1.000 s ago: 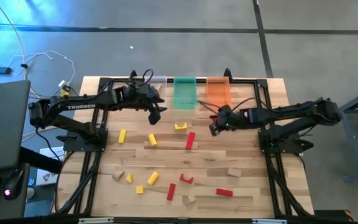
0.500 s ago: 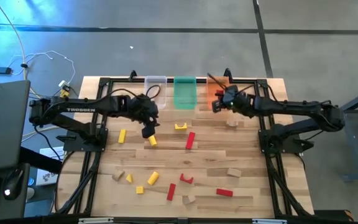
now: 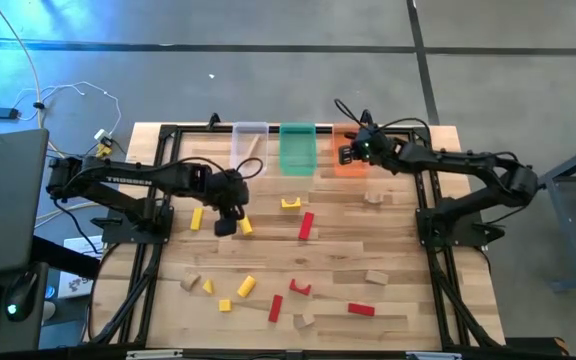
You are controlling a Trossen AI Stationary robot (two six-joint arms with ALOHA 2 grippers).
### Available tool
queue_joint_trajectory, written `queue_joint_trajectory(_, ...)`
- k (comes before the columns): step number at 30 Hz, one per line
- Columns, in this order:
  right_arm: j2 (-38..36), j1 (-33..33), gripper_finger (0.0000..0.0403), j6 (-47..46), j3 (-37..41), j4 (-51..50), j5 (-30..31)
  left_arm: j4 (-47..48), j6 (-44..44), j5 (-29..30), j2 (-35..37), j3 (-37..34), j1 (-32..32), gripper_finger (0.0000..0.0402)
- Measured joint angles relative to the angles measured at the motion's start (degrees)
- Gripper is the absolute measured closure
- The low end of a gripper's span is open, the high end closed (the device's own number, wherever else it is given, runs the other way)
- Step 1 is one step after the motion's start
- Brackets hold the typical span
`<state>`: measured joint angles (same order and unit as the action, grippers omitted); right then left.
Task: Sort & place blocks by color
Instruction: Put the red block into the orange transparent bin, then put the yellow block into the green transparent bin
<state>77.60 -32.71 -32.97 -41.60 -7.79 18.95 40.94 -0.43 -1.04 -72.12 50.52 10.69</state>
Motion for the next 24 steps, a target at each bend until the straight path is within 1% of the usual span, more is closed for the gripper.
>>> queue_joint_trajectory(3, 1.70, -1.54, 0.0384, 0.02, 0.00, 0.89, -2.95, 0.69, -3.22, 0.00, 0.00, 0.00, -0.76, 0.0213)
queue_joint_trajectory(6, 2.96, -2.58, 0.0376, 0.01, 0.00, 1.24, -4.28, 2.68, -8.28, 0.01, 0.00, 0.00, -1.45, 0.0213)
queue_joint_trajectory(11, 3.68, -3.32, 0.0346, 0.71, 0.00, 1.37, -3.86, 8.28, -18.49, 0.90, 0.00, 0.00, -2.54, 0.0213)
queue_joint_trajectory(14, 3.68, -3.32, 0.0323, 1.75, 0.00, 1.84, -3.51, 11.66, -24.70, 3.62, 0.00, 0.00, -3.57, 0.0213)
queue_joint_trajectory(19, 3.68, -3.30, 0.0288, 1.99, 0.00, 3.12, -3.51, 17.36, -32.35, 7.06, 0.00, -0.01, -5.26, 0.0213)
queue_joint_trajectory(24, 3.68, -3.30, 0.0271, 2.00, 0.00, 3.35, -4.37, 18.02, -39.65, 7.74, 0.02, -2.92, -6.52, 0.0213)
